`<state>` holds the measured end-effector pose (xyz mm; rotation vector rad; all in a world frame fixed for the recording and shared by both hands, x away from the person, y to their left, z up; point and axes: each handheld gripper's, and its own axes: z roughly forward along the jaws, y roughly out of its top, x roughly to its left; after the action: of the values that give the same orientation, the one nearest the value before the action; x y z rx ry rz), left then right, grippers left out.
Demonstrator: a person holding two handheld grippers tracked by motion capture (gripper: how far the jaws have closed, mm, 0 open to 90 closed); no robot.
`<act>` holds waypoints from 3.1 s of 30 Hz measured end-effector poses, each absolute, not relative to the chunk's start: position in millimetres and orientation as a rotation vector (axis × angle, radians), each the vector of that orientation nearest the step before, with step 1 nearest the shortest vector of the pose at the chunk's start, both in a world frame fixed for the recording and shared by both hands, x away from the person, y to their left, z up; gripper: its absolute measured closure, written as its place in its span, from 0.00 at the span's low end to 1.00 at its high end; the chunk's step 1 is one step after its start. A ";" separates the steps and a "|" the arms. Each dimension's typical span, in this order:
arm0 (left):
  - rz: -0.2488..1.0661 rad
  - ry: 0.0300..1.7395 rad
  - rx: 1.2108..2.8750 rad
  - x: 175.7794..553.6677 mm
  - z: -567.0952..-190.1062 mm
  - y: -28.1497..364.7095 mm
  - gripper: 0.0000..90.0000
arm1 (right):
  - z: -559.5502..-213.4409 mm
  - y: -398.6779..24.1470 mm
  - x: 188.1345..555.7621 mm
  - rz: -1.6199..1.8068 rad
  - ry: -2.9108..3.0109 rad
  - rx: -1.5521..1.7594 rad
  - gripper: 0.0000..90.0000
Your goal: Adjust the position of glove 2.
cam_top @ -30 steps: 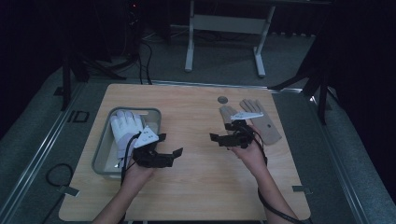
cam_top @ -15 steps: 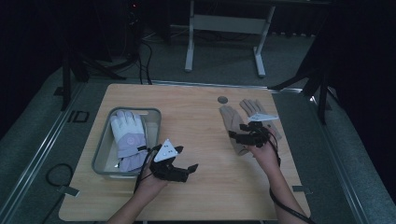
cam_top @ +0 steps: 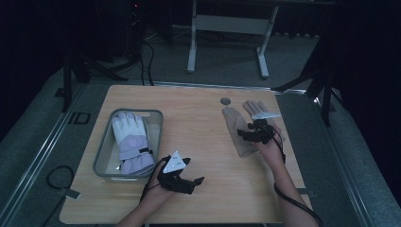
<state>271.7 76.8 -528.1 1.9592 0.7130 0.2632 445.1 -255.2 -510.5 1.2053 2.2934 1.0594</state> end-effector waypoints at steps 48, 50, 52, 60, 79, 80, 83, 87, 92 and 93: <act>0.293 0.758 1.950 271.4 -546.5 82.7 0.15 | -515.7 -216.1 442.8 1.052 2.148 1.448 0.90; 0.300 0.760 1.955 271.4 -547.3 82.6 0.15 | -509.5 -211.6 436.9 1.086 2.120 1.476 0.90; 0.300 0.763 1.956 271.1 -548.2 82.5 0.15 | -502.8 -205.8 429.6 1.111 2.090 1.485 0.90; 0.314 0.768 1.943 270.4 -548.7 83.4 0.15 | -480.9 -191.6 407.9 1.126 2.013 1.499 0.90; 0.344 0.750 1.960 267.3 -555.1 79.2 0.15 | -524.7 -171.4 382.0 1.036 2.042 1.582 0.90; 0.344 0.750 1.961 267.2 -555.0 79.3 0.15 | -526.9 -170.0 381.7 1.037 2.044 1.589 0.90; 0.344 0.748 1.962 266.8 -554.8 79.5 0.15 | -535.8 -165.2 381.2 1.016 2.071 1.592 0.89; 0.344 0.748 1.961 266.2 -554.9 79.4 0.15 | -545.1 -165.3 379.7 1.025 2.082 1.599 0.87; 0.343 0.749 1.956 266.1 -554.7 79.4 0.15 | -547.9 -158.9 375.3 1.001 2.115 1.556 0.84; 0.344 0.748 1.959 266.2 -554.8 79.2 0.15 | -548.8 -157.3 373.7 0.997 2.109 1.544 0.82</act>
<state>266.2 79.2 -554.8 1.9590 0.7484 0.3441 373.7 -157.3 -548.8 1.5441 2.1091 0.9968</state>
